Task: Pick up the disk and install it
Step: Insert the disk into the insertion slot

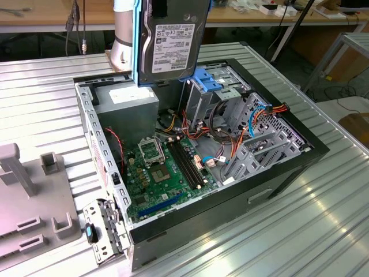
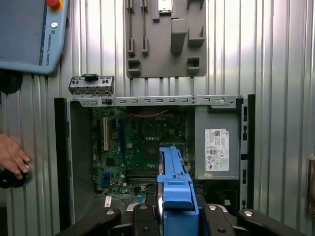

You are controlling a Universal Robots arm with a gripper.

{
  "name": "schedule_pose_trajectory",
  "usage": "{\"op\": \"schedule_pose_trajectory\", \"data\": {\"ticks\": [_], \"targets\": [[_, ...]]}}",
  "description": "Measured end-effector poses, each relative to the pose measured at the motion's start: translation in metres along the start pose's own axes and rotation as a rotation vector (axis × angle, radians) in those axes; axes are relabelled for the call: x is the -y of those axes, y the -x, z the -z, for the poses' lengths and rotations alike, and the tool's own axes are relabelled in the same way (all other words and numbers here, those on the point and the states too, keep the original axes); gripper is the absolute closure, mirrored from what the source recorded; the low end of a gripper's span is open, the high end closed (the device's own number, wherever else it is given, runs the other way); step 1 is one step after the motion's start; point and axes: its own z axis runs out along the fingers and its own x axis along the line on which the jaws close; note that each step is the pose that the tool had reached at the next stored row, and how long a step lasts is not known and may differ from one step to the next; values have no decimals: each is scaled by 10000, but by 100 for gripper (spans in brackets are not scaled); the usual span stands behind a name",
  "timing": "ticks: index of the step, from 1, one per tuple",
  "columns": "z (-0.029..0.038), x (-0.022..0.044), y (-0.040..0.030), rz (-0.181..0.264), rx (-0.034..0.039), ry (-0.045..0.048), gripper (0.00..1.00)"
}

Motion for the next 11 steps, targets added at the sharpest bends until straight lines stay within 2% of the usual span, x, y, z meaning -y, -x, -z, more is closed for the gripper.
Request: {"op": "schedule_pose_trajectory", "data": {"ticks": [5, 6, 11], "targets": [[-13, 150, -6, 1, -2, -1, 63], [-17, 200, -21, 0, -2, 0, 63], [-27, 259, -111, 0, -2, 0, 63]]}}
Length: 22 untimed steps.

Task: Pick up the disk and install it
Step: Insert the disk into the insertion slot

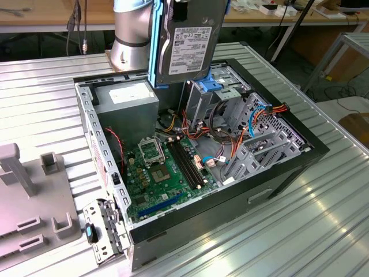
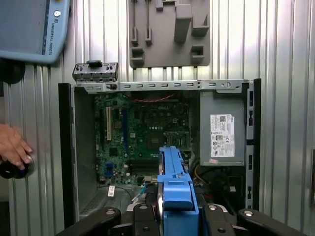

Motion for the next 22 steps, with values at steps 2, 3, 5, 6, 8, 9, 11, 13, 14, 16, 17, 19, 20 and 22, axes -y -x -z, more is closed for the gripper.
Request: {"op": "schedule_pose_trajectory", "data": {"ticks": [2, 3, 5, 6, 8, 9, 11, 13, 14, 16, 17, 19, 20, 22], "targets": [[-6, 29, -54, 1, 1, -1, 63], [-8, 39, -71, 1, 0, 0, 63], [-12, 60, -105, 0, 0, 0, 63], [-13, 68, -117, 1, 0, 0, 63], [-17, 90, -148, 1, 0, 0, 63], [-19, 98, -161, 1, 0, 0, 63], [-23, 122, -197, 1, 0, 0, 63], [-28, 142, -228, 1, 0, 0, 63], [-33, 168, -271, 1, -1, 0, 63], [-41, 204, -316, 0, 0, 0, 63], [-43, 212, -325, 1, 1, 0, 63], [-47, 236, -337, 1, 0, 0, 63], [-50, 249, -338, 1, 0, 0, 63], [-53, 261, -338, 1, 1, 0, 63]]}}
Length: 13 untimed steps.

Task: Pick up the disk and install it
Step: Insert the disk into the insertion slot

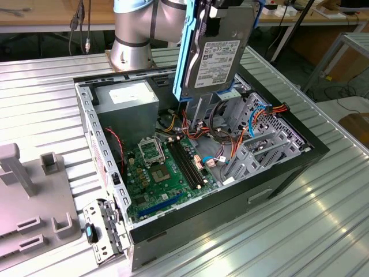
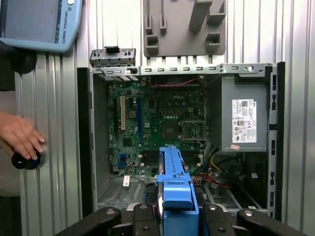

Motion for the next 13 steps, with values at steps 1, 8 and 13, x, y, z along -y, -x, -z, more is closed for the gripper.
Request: {"op": "schedule_pose_trajectory", "data": {"ticks": [1, 8, 13], "targets": [[-1, 7, 0, 0, -1, 1, 63], [-5, 63, 1, 0, -1, 1, 63], [-9, 101, 2, 0, -1, 1, 63]]}}
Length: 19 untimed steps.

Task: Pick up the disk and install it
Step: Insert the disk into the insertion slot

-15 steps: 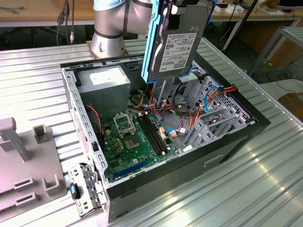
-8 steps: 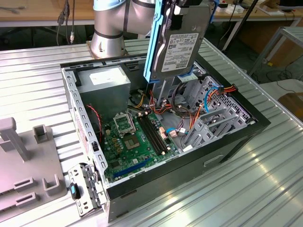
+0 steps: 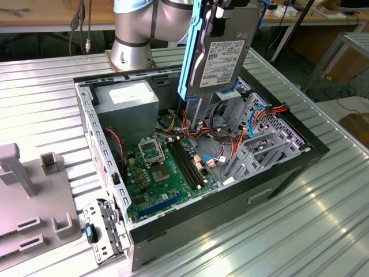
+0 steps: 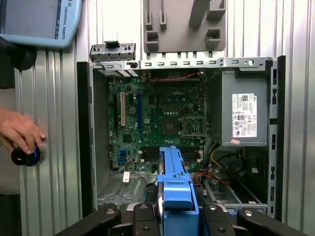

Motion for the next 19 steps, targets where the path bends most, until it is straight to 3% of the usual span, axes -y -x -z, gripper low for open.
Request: {"op": "schedule_pose_trajectory", "data": {"ticks": [19], "targets": [[-15, 158, 2, 0, 0, 0, 63]]}}
